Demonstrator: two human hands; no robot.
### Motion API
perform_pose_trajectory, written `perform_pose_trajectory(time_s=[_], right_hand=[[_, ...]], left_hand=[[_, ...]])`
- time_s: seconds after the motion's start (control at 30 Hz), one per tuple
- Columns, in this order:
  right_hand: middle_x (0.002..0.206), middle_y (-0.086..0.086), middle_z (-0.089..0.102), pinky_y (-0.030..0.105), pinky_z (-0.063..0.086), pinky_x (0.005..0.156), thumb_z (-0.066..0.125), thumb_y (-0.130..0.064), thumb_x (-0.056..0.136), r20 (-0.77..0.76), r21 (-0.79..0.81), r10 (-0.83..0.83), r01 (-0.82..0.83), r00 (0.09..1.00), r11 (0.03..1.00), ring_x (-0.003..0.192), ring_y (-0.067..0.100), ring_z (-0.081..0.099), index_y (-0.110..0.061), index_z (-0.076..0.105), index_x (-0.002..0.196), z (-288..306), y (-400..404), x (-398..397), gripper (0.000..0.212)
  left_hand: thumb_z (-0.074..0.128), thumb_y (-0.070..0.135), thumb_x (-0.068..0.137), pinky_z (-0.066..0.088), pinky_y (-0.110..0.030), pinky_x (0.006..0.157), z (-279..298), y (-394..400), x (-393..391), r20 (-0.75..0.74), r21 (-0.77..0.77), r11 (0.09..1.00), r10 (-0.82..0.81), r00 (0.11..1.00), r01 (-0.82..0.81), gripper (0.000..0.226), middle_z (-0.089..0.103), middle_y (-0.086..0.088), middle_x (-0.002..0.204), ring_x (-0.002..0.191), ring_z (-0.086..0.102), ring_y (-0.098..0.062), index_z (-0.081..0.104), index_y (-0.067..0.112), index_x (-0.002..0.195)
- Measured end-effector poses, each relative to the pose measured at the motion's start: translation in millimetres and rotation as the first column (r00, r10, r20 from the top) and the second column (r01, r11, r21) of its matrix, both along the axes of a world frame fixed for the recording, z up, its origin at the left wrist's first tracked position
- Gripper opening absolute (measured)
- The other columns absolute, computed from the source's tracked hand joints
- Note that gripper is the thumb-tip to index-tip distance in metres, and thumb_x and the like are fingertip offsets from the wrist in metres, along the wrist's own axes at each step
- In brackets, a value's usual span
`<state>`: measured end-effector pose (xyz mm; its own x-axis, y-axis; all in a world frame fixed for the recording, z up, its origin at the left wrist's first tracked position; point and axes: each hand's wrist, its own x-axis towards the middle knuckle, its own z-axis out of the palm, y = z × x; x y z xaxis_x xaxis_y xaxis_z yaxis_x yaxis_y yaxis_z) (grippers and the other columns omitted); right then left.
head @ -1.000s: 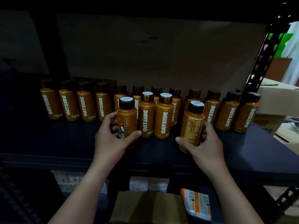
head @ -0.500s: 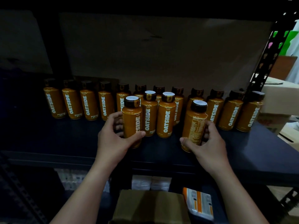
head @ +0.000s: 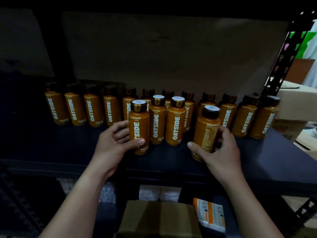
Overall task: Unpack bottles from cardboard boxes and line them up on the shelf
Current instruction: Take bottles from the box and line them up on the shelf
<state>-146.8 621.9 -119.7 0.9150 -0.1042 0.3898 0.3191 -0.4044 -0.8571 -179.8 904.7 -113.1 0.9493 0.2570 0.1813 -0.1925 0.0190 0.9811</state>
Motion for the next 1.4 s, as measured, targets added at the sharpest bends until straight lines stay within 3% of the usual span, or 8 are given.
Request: perform_pose_trajectory(time_s=[0.13,0.3,0.47,0.53,0.67,0.83,1.0,1.4], right_hand=[[0.126,-0.015,0.055,0.028,0.048,0.096,0.092,-0.040,0.064,0.013,0.022,-0.007,0.007,1.000,1.000,0.117,0.006,0.055,-0.037,0.045,0.135,1,1,-2,0.085],[0.112,-0.032,0.049,0.030,0.045,0.101,0.083,-0.015,0.080,-0.030,0.031,0.079,-0.078,0.996,0.997,0.114,0.001,0.051,-0.047,0.038,0.131,1,-2,0,0.075],[0.140,-0.015,0.049,0.043,0.046,0.108,0.085,-0.049,0.067,-0.031,-0.030,0.027,-0.028,0.999,0.999,0.131,0.012,0.048,-0.042,0.037,0.143,1,2,-1,0.090],[0.143,-0.011,0.048,0.037,0.047,0.104,0.088,-0.050,0.065,-0.004,-0.035,-0.026,0.025,1.000,0.999,0.130,0.011,0.048,-0.037,0.038,0.144,1,3,-1,0.094],[0.121,-0.023,0.049,0.011,0.040,0.086,0.088,-0.028,0.075,0.015,0.002,0.000,-0.001,1.000,1.000,0.108,-0.005,0.051,-0.042,0.037,0.137,-1,2,-2,0.081],[0.153,-0.011,0.041,0.029,0.038,0.110,0.074,-0.019,0.090,-0.080,0.053,0.202,-0.198,0.976,0.979,0.137,0.005,0.041,-0.038,0.023,0.155,-1,1,1,0.085],[0.155,-0.010,0.035,0.046,0.041,0.116,0.070,-0.030,0.093,-0.061,-0.064,0.130,-0.134,0.990,0.989,0.139,0.008,0.037,-0.033,0.023,0.159,-2,2,7,0.081],[0.157,-0.008,0.041,0.042,0.044,0.114,0.069,-0.030,0.094,-0.041,-0.121,0.128,-0.132,0.991,0.984,0.139,0.010,0.046,-0.031,0.023,0.160,-5,14,12,0.081]], left_hand=[[0.087,0.007,0.060,0.054,-0.046,0.101,-1,-1,0,0.012,0.006,1.000,0.004,1.000,-0.004,0.081,0.076,-0.001,0.118,0.113,0.071,-0.015,0.060,0.015,0.135],[0.086,0.007,0.061,0.054,-0.046,0.101,-1,-2,0,0.016,0.010,1.000,0.006,1.000,-0.006,0.078,0.076,-0.001,0.117,0.112,0.071,-0.015,0.060,0.017,0.133],[0.087,0.010,0.060,0.054,-0.047,0.102,-1,-2,0,0.011,0.021,1.000,0.006,1.000,-0.006,0.080,0.076,-0.001,0.119,0.114,0.071,-0.014,0.059,0.017,0.135],[0.088,0.010,0.060,0.054,-0.047,0.102,-1,-1,1,0.009,0.023,1.000,0.009,1.000,-0.010,0.080,0.075,0.000,0.119,0.114,0.070,-0.014,0.059,0.018,0.135],[0.089,0.014,0.058,0.053,-0.048,0.103,-2,-1,1,0.006,0.032,0.999,0.016,1.000,-0.017,0.082,0.075,0.000,0.120,0.115,0.070,-0.015,0.060,0.020,0.134],[0.089,0.020,0.059,0.053,-0.044,0.104,-2,-3,2,0.025,0.081,0.994,0.068,0.997,-0.070,0.084,0.071,0.002,0.126,0.119,0.067,-0.011,0.059,0.023,0.137],[0.087,0.028,0.061,0.052,-0.044,0.105,0,-9,3,0.062,0.167,0.974,0.142,0.988,-0.150,0.085,0.066,0.007,0.132,0.122,0.063,-0.010,0.055,0.024,0.140],[0.087,0.023,0.076,0.054,-0.037,0.102,-4,-16,12,0.088,0.251,0.950,0.166,0.982,-0.183,0.079,0.063,0.006,0.137,0.122,0.062,-0.007,0.049,0.025,0.146]])
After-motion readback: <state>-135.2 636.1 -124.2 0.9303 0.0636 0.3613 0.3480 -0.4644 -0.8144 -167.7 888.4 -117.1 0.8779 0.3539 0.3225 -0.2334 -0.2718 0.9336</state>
